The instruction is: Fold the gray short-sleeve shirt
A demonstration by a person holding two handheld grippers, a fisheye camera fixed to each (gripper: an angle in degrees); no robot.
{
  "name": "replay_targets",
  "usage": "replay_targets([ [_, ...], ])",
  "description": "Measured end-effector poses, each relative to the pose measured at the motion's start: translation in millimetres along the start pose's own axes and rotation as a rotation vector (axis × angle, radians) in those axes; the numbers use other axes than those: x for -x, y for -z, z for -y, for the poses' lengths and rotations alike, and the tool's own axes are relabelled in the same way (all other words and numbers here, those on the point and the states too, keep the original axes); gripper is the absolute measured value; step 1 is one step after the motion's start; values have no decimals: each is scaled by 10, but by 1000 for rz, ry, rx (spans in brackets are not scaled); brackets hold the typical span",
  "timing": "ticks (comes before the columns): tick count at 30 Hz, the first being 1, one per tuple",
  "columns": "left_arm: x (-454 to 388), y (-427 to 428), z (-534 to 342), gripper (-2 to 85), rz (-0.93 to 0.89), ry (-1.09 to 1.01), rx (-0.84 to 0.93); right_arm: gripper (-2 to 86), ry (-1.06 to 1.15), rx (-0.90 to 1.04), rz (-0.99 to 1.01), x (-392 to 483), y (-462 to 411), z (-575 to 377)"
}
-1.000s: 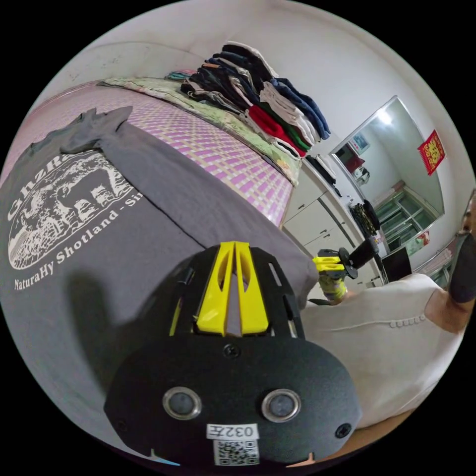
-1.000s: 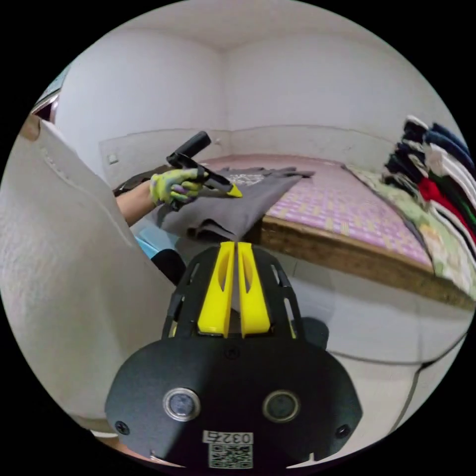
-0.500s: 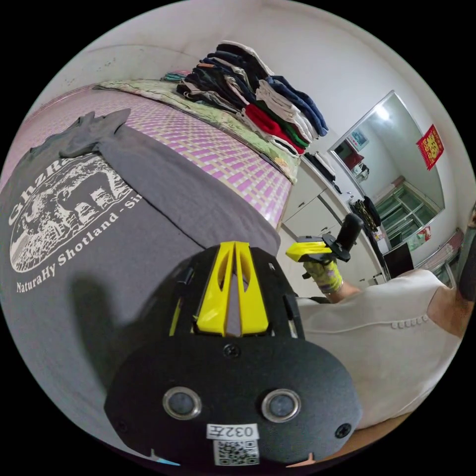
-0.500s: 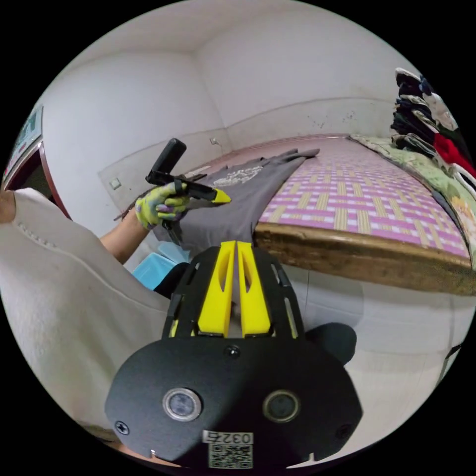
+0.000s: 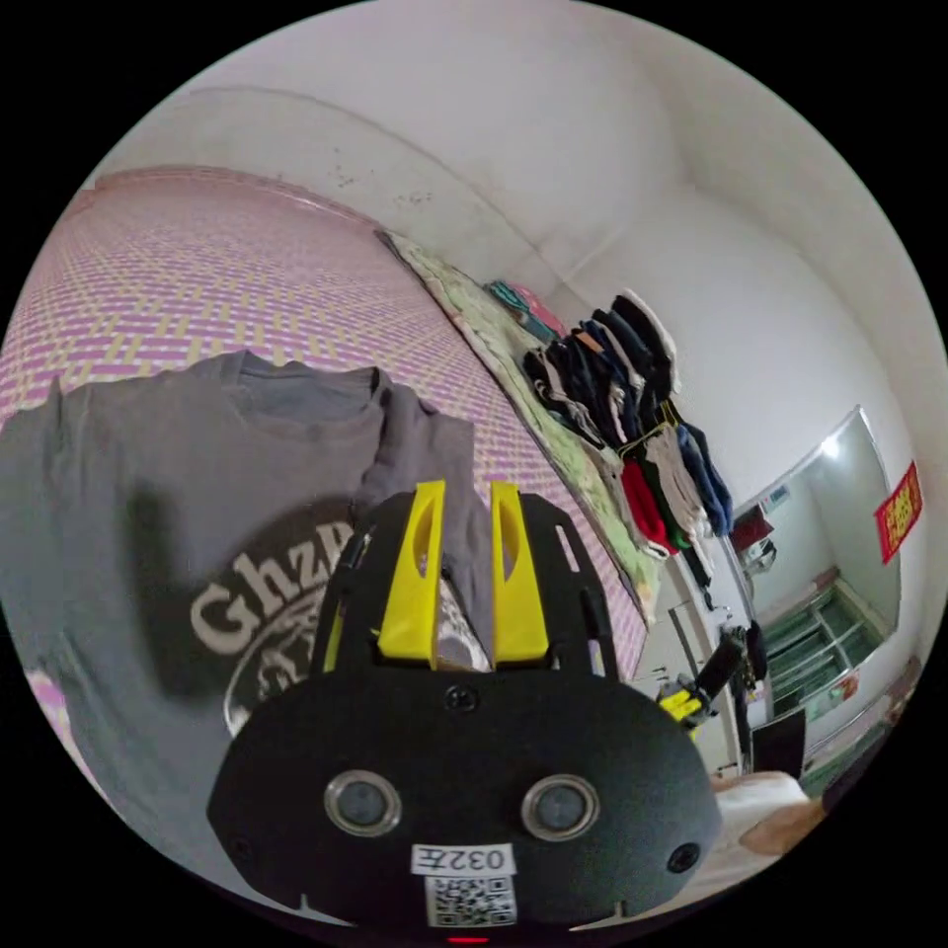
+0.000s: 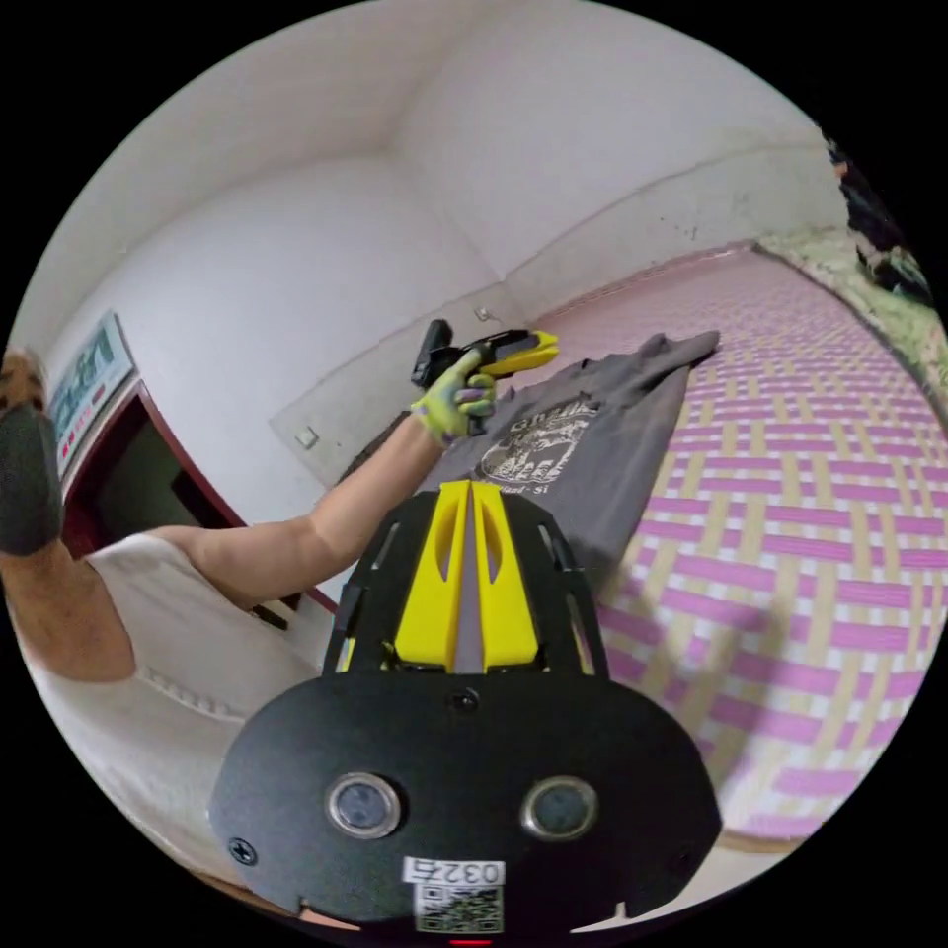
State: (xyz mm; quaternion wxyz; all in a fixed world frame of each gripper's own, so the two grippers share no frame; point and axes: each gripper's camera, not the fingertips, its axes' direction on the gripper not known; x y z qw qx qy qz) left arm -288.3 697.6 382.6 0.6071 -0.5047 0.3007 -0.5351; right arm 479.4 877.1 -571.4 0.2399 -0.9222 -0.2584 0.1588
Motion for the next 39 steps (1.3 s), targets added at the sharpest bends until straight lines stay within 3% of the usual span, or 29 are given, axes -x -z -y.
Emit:
replay_targets([
  [10,133,-1572,1462,55,153,5,131,-10,-152,71,182,-691,-224,315],
  [13,-32,-1724,1608,7,239,-24,150,-10,-153,97,180,-717,-159,349],
  [18,-243,-1013,1505,-15,103,58,-94,-10,-154,97,181,-751,-14,375],
  [21,-276,-534,1321,-16,199,141,-200,-10,-153,103,182,-761,60,393],
  [25,-33,-625,1310,-16,401,243,-96,-10,-156,112,184,-771,156,408],
  [30,276,-782,1287,-14,401,324,-1,-10,-164,109,181,-772,279,404],
  [36,269,-408,1101,25,205,305,-85,-10,-171,112,179,-750,410,393],
  [39,151,-266,821,53,166,246,-26,-10,-164,107,184,-720,483,379],
])
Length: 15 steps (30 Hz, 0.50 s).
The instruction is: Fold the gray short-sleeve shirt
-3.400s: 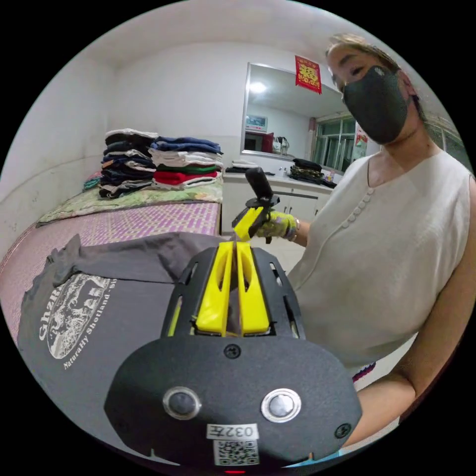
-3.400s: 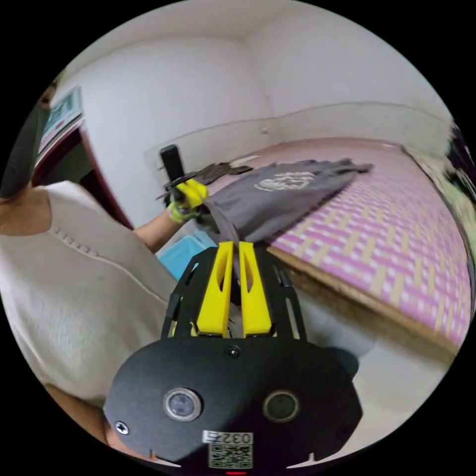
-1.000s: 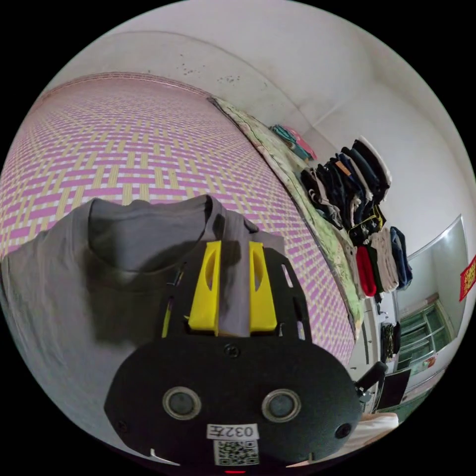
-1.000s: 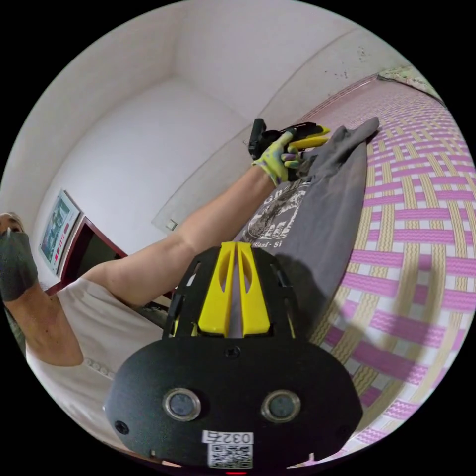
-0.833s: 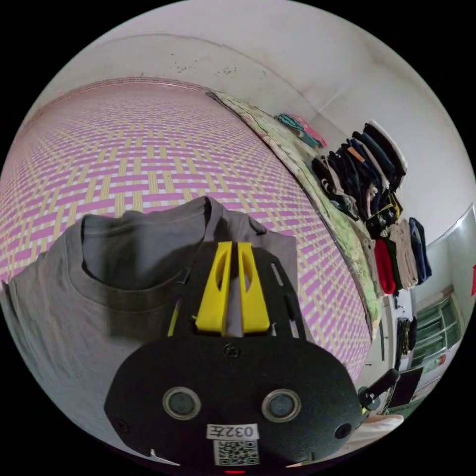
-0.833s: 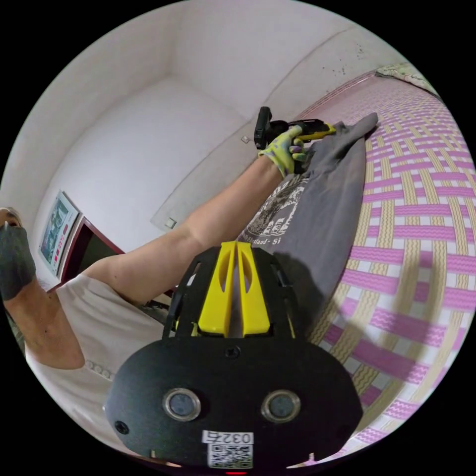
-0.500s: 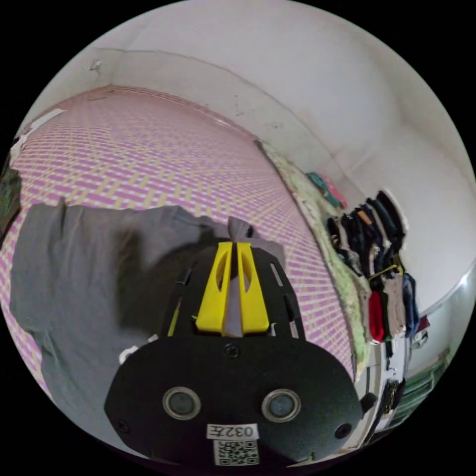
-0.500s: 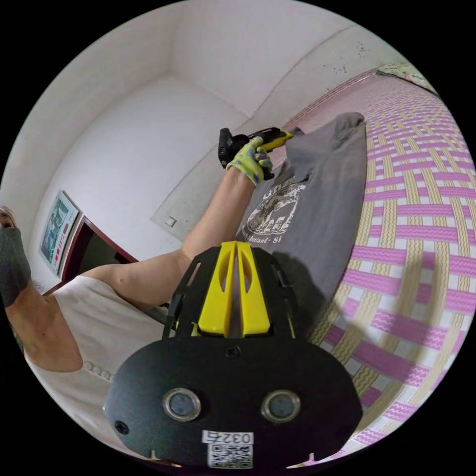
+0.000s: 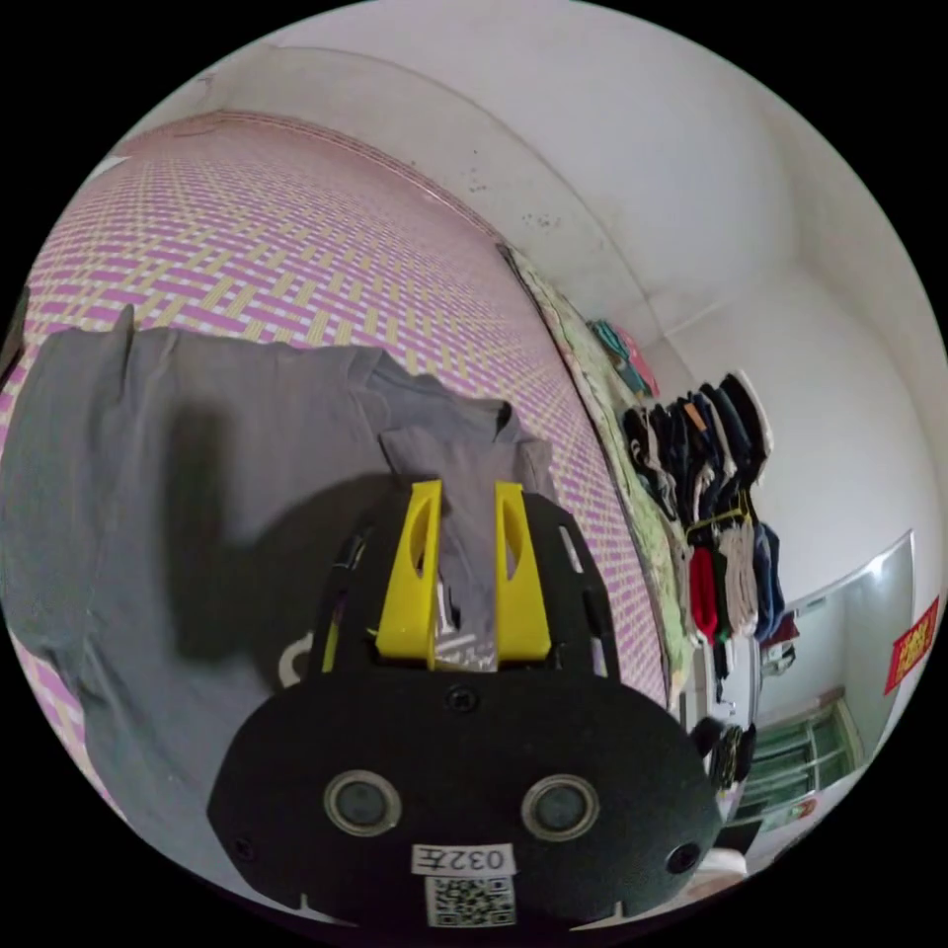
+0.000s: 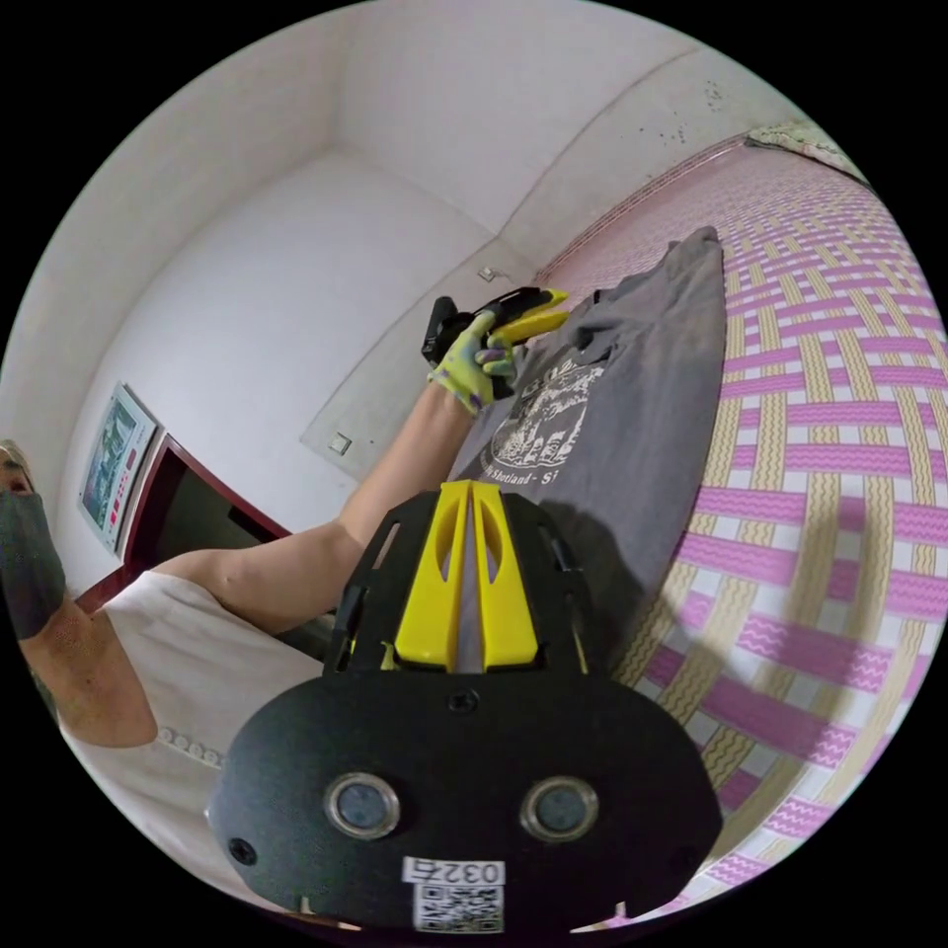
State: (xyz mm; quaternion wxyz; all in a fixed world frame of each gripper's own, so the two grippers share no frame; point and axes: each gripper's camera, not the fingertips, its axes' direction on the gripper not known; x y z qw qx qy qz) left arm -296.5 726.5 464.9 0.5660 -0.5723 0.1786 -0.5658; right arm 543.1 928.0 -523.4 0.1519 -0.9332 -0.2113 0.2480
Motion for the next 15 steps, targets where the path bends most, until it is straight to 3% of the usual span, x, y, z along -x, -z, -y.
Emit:
replay_targets([
  [4,-79,41,-520,62,2,-54,95,-10,6,-3,4,61,78,-39],
  [8,-313,110,-979,57,120,-146,54,-10,7,-14,2,128,159,-88],
  [15,-404,-246,-1175,22,255,-200,125,-10,1,0,0,249,222,-136],
])
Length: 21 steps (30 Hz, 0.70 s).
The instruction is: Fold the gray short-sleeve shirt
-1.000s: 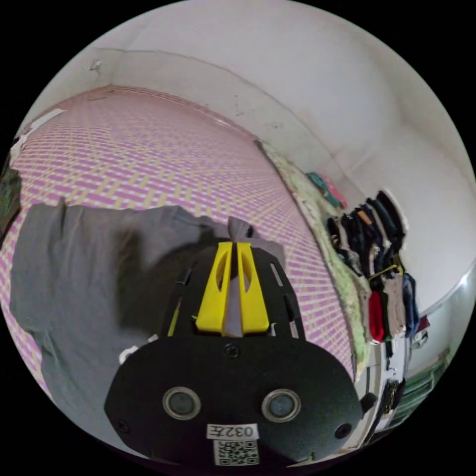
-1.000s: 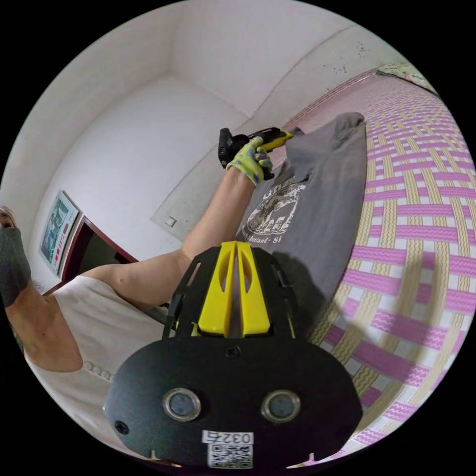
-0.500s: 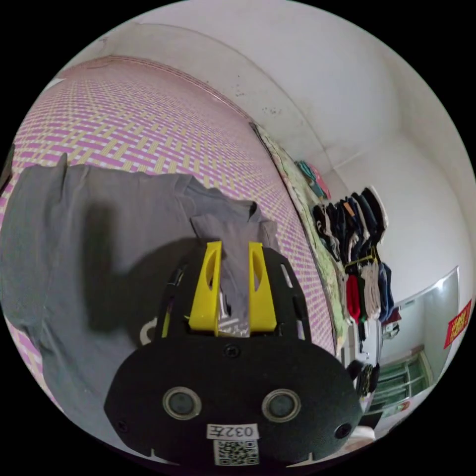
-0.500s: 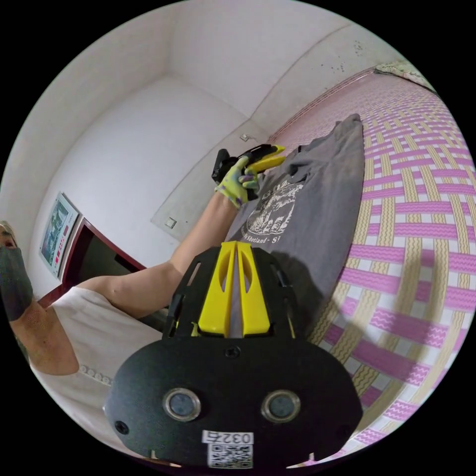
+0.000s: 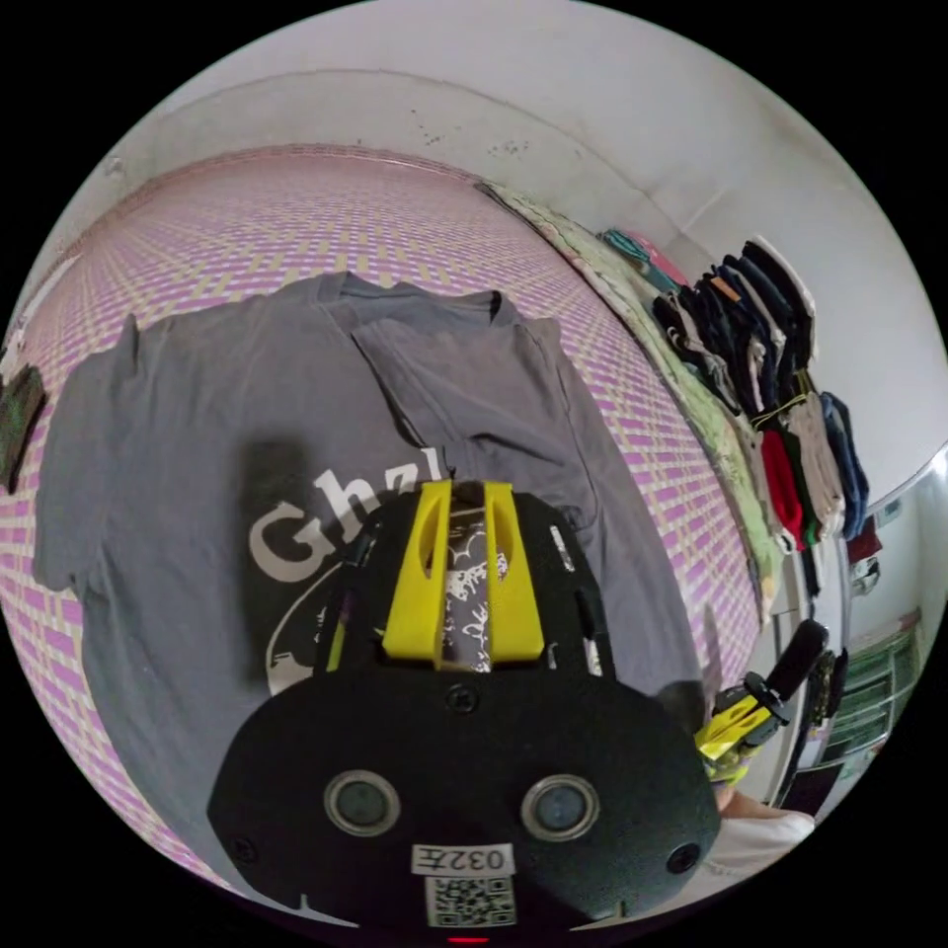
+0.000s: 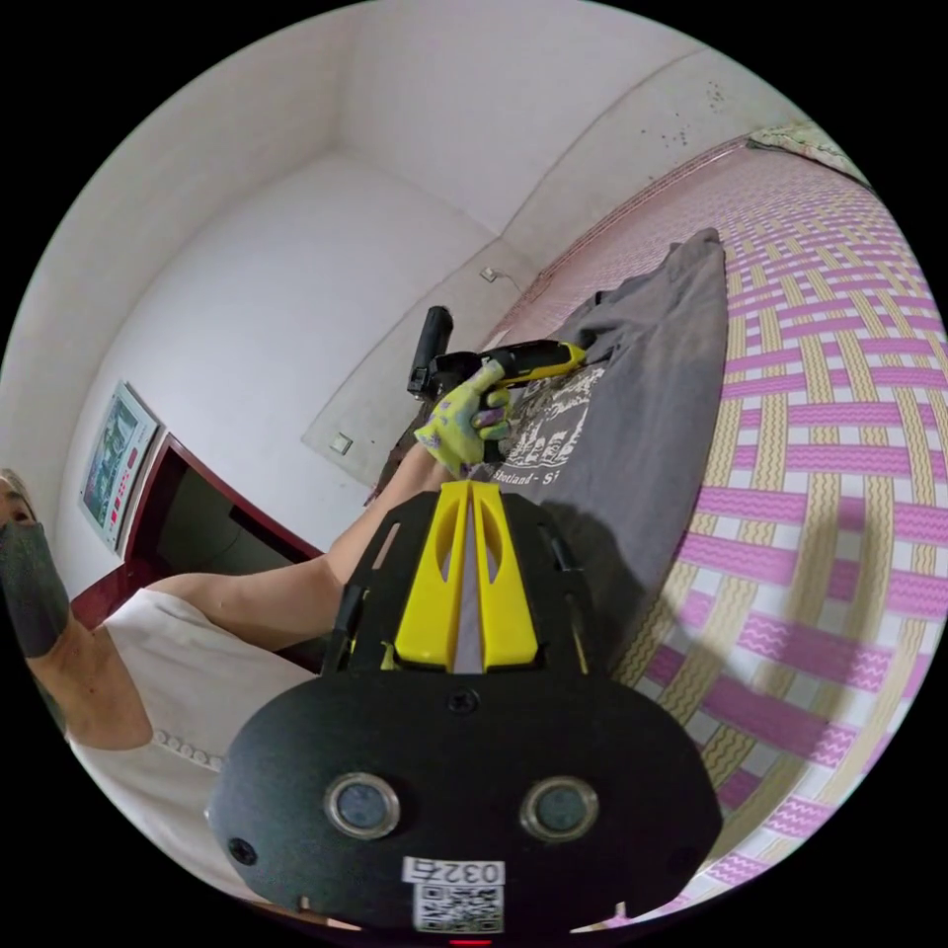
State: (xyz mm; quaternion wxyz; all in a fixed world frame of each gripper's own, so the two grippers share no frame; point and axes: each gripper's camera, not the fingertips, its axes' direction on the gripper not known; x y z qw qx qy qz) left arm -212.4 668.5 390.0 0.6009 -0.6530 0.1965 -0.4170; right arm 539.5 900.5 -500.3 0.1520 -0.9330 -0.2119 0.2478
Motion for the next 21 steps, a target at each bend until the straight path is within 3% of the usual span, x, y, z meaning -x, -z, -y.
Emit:
replay_targets([
  [9,-48,632,-660,-16,-36,-52,-111,-10,0,2,-3,230,62,-77],
  [15,427,450,-977,0,-17,71,14,-10,-2,6,-8,424,62,-121],
  [21,178,647,-1079,-12,-191,-46,-95,-10,12,1,-8,721,45,-95],
])
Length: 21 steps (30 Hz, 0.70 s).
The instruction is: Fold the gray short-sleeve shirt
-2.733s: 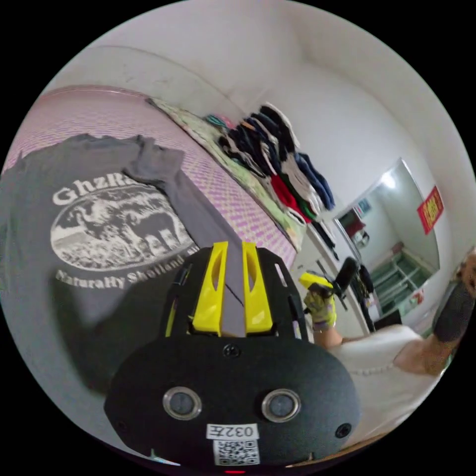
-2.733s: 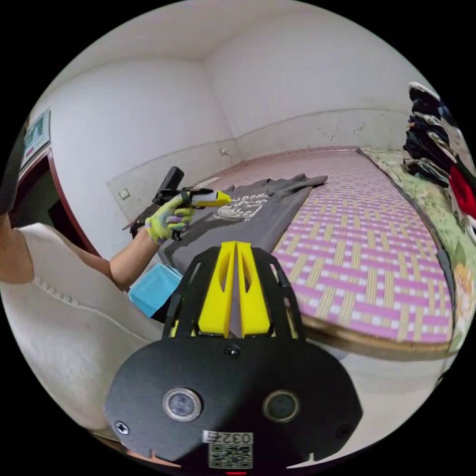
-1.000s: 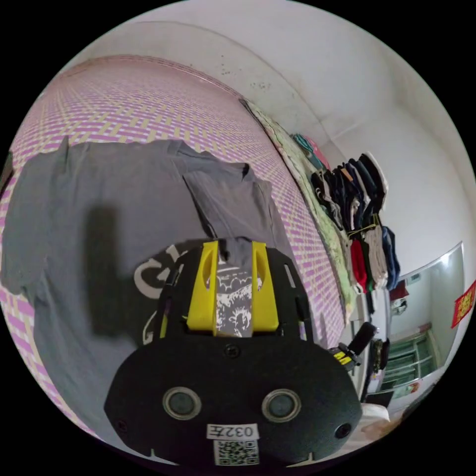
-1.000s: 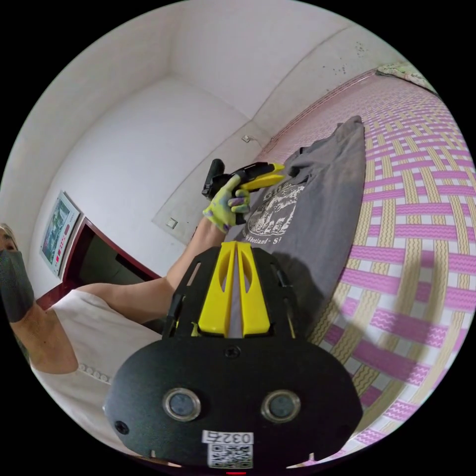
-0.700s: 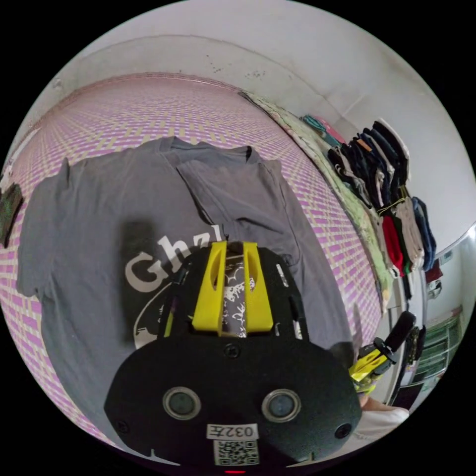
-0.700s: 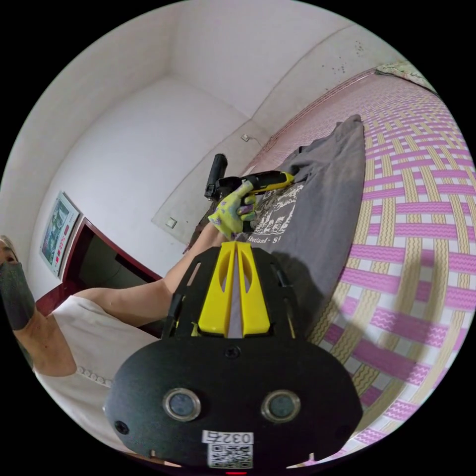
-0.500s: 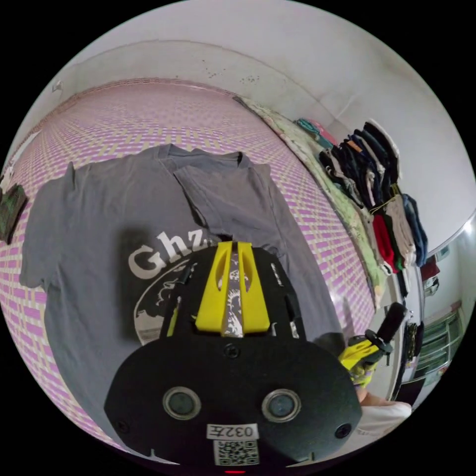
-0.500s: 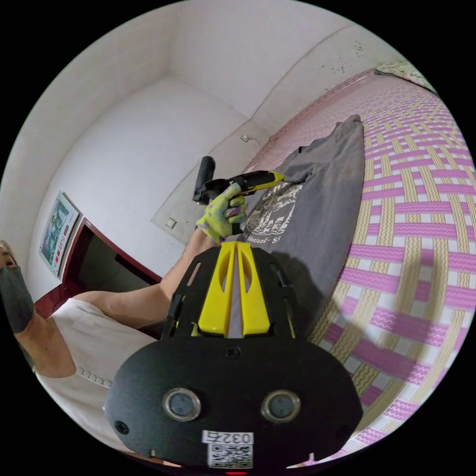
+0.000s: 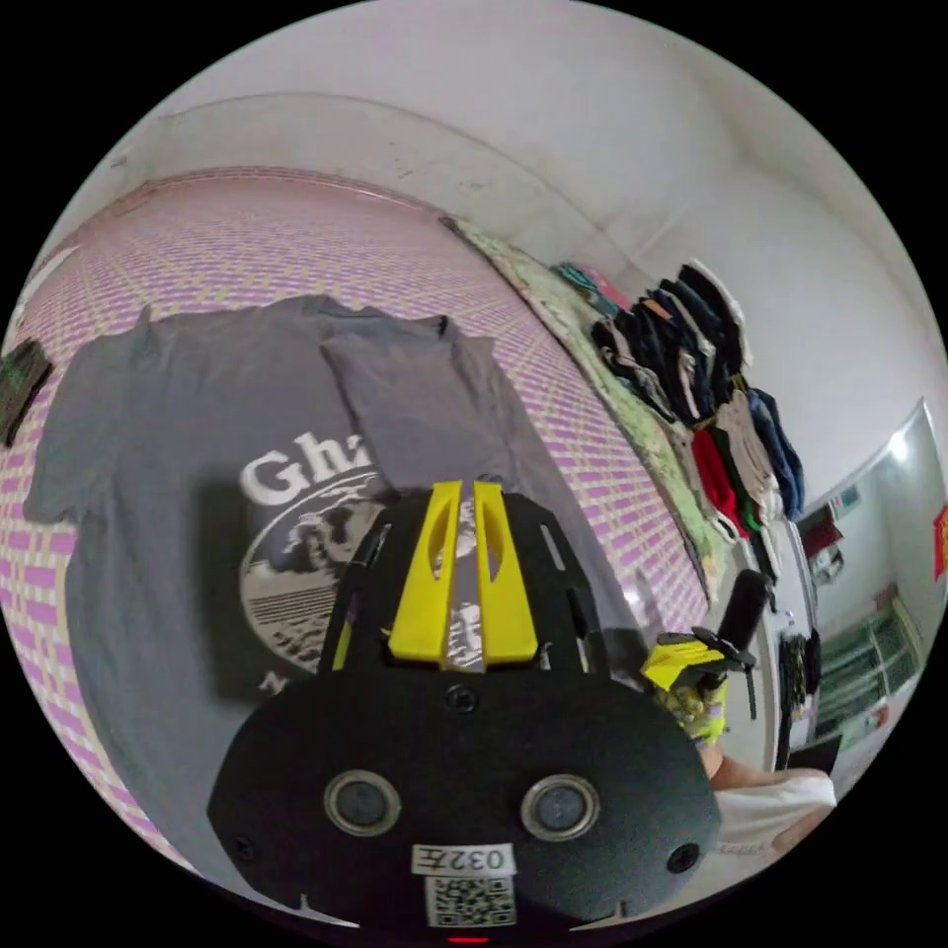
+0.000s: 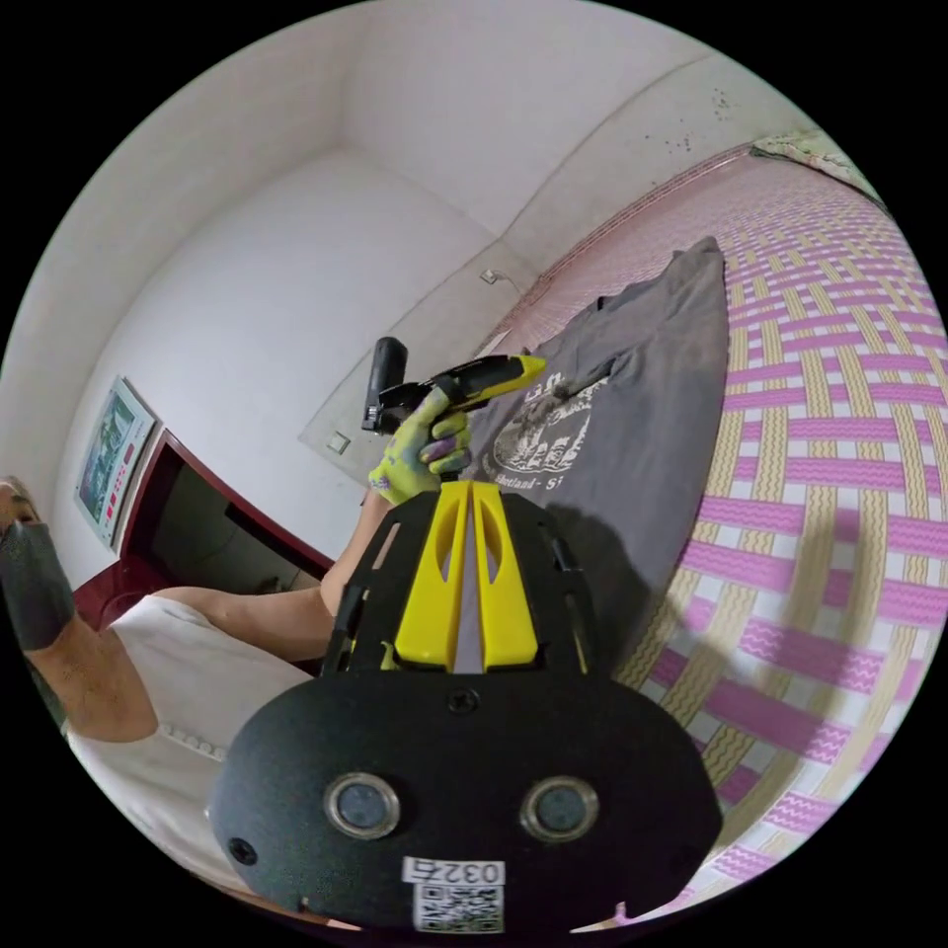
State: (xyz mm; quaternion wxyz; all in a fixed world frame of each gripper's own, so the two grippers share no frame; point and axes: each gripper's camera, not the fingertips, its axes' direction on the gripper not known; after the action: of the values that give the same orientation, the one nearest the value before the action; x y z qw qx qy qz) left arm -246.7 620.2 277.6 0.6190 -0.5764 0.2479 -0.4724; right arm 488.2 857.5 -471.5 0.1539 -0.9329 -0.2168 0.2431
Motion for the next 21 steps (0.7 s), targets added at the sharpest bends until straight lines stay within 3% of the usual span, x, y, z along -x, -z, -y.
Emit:
replay_targets([
  [3,-260,-319,71,-14,-104,-125,103,-10,37,-51,-40,239,157,339],
  [6,-197,-550,0,-13,-82,-127,146,-10,98,-101,-281,359,250,967],
  [8,-67,-604,-44,-11,-168,-113,183,-10,91,-58,-389,126,116,1599],
  [14,184,-611,-108,-9,-144,-46,244,-10,-21,70,-556,-704,-553,2885],
  [21,418,-547,-167,-9,-190,-18,246,-10,-108,194,-679,-1102,-1063,3448],
])
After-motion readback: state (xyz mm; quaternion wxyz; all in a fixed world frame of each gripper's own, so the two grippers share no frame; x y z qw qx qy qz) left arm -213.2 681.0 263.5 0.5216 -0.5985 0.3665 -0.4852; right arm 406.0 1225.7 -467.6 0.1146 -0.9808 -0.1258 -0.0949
